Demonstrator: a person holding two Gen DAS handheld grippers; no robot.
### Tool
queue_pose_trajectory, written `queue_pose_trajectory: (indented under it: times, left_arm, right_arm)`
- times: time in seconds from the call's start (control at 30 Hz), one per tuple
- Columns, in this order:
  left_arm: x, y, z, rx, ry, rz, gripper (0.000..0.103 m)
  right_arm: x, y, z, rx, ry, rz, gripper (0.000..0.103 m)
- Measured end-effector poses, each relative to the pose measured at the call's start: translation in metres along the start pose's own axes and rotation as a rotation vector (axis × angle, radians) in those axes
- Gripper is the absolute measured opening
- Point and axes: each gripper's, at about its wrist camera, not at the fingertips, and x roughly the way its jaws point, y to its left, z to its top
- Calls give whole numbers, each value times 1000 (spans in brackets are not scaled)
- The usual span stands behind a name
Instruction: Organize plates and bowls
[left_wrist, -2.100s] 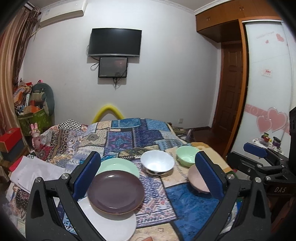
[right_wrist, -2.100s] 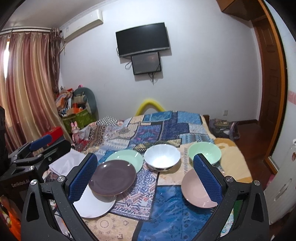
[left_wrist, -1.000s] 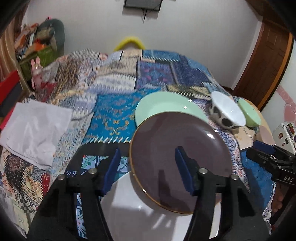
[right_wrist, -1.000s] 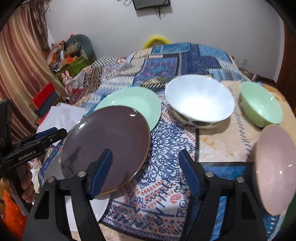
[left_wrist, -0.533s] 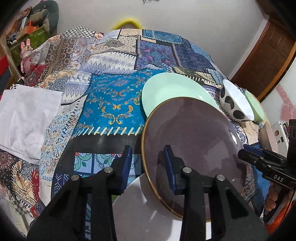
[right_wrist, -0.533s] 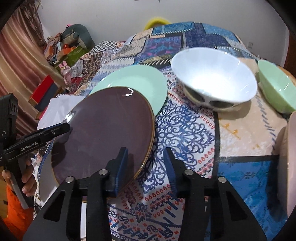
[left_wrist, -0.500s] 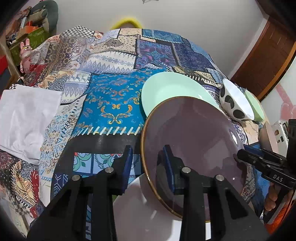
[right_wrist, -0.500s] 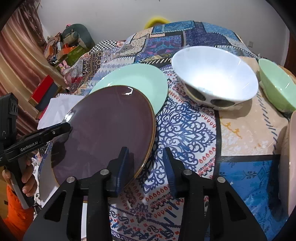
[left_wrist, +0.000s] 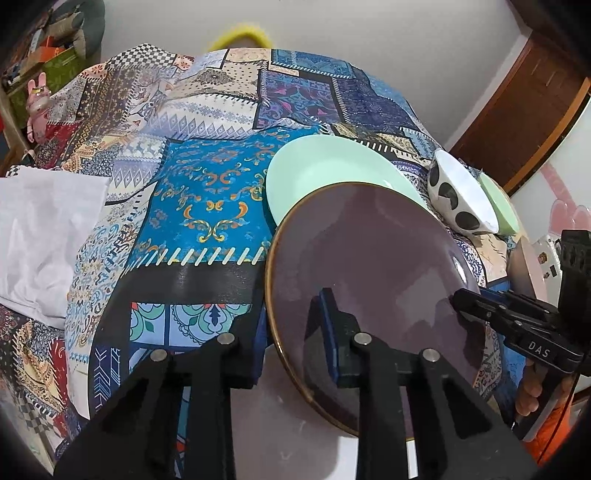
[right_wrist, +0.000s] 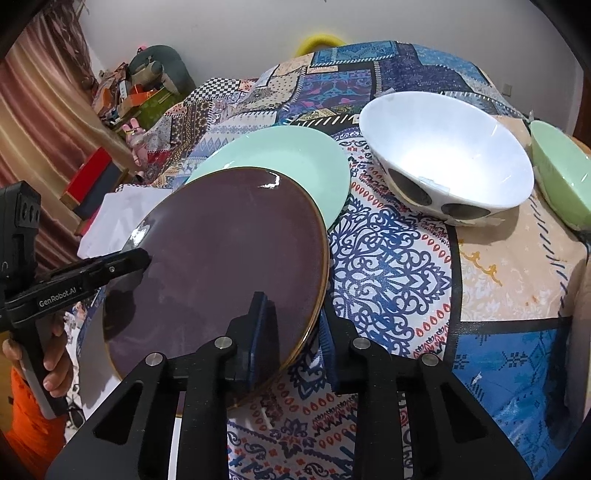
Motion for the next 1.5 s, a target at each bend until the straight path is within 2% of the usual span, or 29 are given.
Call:
queue_pose_trajectory:
  times: [0.63, 1.1, 1.5]
  left_arm:
    - [-22, -34, -8, 40, -42, -11, 26]
    - [-61, -88, -22, 102, -84, -37, 26]
    - [-70, -133, -45, 134, -61, -54, 27]
  right_arm:
    - [-36, -16, -8, 25, -73, 1, 24]
    - [-87, -29, -24, 31, -150, -20, 24]
    - [-114, -55, -44, 44, -167, -41, 24]
